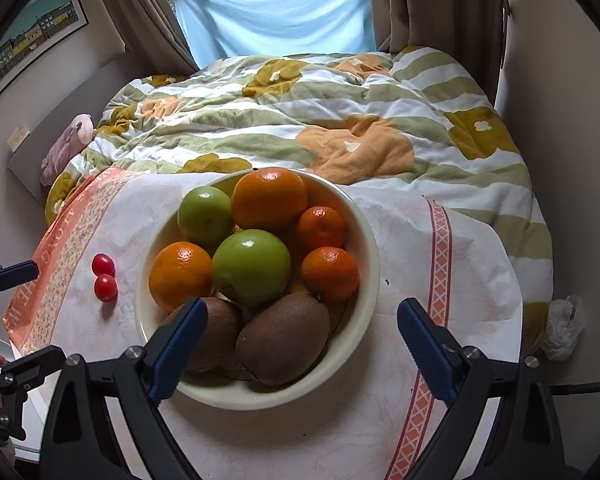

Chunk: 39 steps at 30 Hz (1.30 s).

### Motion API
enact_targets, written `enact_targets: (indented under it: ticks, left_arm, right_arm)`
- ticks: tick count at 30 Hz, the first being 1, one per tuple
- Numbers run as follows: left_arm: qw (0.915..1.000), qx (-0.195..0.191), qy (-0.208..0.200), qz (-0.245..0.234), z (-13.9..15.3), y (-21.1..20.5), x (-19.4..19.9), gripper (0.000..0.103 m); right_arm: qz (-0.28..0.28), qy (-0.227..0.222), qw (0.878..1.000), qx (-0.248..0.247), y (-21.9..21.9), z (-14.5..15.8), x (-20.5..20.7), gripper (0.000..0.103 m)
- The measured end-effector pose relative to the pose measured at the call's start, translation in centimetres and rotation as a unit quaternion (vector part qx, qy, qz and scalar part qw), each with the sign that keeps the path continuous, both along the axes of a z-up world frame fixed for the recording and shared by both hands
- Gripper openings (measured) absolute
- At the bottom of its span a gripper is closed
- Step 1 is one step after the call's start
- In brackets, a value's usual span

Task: Organize fruits
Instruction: 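Move both tools toward the two red cherry tomatoes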

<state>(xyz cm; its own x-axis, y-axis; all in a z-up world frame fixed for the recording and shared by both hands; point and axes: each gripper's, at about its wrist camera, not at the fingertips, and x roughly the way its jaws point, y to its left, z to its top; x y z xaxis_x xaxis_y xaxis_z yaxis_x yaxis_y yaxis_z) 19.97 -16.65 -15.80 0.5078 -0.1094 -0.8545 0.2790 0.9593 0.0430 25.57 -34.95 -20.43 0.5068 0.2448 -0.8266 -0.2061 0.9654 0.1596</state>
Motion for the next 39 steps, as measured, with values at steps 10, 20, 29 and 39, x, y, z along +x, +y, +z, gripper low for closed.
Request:
enact_targets:
  ticks: [10, 20, 29, 39]
  left_arm:
    - [0.9988, -0.001, -0.046, 0.014, 5.1, 2.1, -2.5, 0.103]
    - [0.9972, -0.016, -0.063, 0.037, 7.2, 8.4, -4.4, 0.103]
    - [0.9977, -0.026, -0.062, -0.007, 7.1, 13.8, -3.6, 0.103]
    - [0.9947, -0.029, -0.034, -0.093, 4.7, 17.4, -0.3, 0.103]
  right_arm:
    - [-0.005, -0.018, 1.0, -0.009, 0.9, 5.7, -3.0, 0.096]
    - [-0.03, -0.024, 0.999, 0.004, 3.9, 9.8, -6.8, 0.096]
    - [-0.051, -0.017, 0.998, 0.037, 9.9, 9.5, -9.4, 0.098]
    - [-0.097, 0.02, 0.994, 0.048, 15.4, 7.6, -9.9, 0.099]
